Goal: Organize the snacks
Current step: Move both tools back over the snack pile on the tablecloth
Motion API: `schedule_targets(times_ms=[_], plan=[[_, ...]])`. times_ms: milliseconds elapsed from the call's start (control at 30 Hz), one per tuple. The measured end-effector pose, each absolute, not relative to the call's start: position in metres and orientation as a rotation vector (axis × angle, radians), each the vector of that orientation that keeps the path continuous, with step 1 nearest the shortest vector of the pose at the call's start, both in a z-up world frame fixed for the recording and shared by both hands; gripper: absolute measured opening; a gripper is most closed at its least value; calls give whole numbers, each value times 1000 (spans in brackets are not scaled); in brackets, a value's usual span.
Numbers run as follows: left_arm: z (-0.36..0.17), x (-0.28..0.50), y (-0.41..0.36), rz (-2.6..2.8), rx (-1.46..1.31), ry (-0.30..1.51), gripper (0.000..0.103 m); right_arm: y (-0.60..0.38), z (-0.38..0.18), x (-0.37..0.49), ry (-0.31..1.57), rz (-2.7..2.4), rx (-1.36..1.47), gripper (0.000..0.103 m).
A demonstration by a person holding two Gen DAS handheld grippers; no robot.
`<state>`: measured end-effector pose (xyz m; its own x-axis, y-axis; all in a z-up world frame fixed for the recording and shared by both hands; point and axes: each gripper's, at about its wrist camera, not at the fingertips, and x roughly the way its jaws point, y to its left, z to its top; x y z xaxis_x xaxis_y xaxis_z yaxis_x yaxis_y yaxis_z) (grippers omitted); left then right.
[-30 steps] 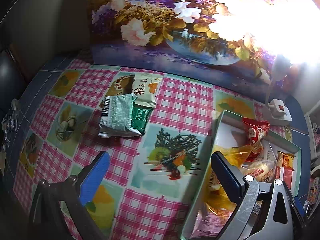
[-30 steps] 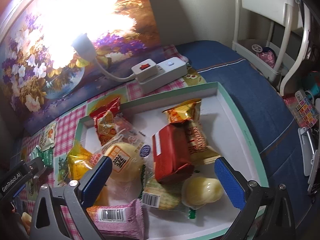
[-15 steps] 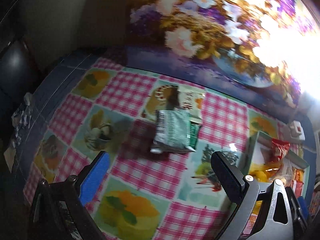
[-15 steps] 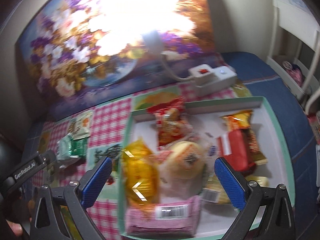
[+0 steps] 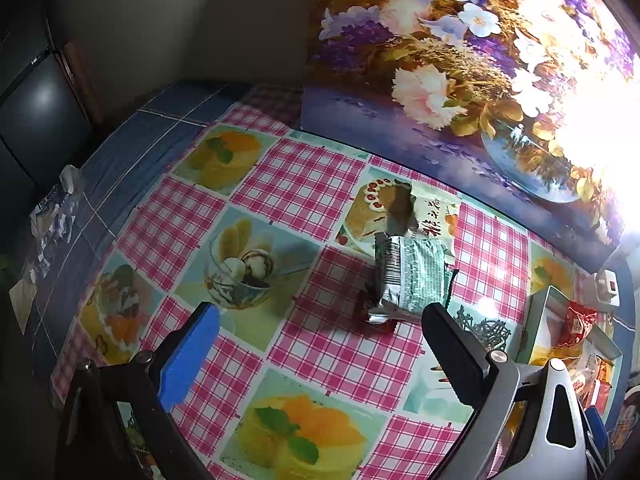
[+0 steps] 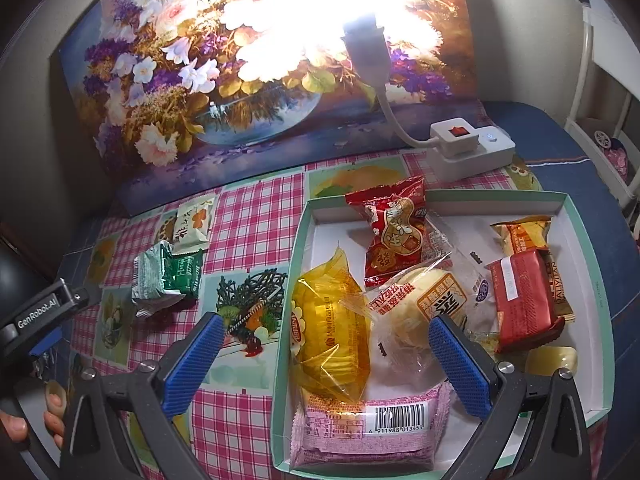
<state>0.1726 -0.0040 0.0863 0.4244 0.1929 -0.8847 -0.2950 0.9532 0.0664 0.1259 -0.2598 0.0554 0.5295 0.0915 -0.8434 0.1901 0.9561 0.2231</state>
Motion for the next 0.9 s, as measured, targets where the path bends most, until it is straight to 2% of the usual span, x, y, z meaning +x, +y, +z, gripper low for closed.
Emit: schedule_targets(times_ms=[900], plan=[[50, 210, 12, 146, -224, 1100, 101, -197, 33, 173, 1003, -25, 160, 103]])
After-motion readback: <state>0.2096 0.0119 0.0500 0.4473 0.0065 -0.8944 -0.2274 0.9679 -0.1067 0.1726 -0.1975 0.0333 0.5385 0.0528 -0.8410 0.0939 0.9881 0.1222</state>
